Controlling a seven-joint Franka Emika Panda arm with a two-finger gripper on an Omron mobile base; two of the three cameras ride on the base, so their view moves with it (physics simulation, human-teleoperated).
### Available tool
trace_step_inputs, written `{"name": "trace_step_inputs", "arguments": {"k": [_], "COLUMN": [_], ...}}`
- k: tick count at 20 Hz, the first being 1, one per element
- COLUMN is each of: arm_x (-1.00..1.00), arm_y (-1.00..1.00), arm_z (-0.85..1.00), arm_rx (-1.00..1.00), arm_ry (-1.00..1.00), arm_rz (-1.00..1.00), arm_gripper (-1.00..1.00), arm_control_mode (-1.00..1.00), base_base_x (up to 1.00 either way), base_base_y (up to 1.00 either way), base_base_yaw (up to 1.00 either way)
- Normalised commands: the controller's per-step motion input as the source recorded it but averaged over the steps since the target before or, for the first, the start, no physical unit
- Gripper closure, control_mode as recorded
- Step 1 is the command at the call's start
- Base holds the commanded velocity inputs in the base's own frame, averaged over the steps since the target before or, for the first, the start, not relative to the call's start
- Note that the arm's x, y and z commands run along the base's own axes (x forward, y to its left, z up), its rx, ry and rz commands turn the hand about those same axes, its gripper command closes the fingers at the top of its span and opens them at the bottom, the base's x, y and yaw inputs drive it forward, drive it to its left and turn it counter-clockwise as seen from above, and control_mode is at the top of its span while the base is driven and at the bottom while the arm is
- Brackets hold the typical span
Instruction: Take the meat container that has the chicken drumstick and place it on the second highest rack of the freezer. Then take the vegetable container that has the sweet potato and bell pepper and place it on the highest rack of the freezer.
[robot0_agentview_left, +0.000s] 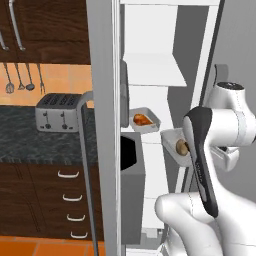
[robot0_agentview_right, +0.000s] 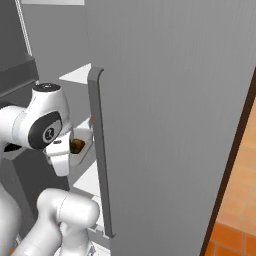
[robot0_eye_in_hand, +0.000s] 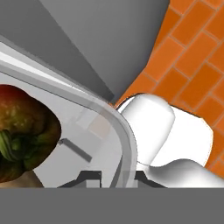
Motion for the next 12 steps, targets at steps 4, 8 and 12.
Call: {"name": "trace_step_inputs", "arguments": {"k": [4, 8, 12], "arm_x": [-0.12, 0.00, 0.02], "arm_y": [0.00, 0.04, 0.02], "arm_z": [0.99, 0.89, 0.83], "arm_rx": [0.02, 0.01, 0.01], "arm_ry": [-0.20, -0.09, -0.09], "arm_rz": [0.00, 0.00, 0.00], "arm_gripper": [1.00, 1.00, 1.00], "arm_control_mode": [-1.00, -1.00, -1.00], "base_base_x": [0.00, 0.00, 0.00], "base_base_y": [0.00, 0.00, 0.00], "base_base_yaw": [0.00, 0.00, 0.00]}}
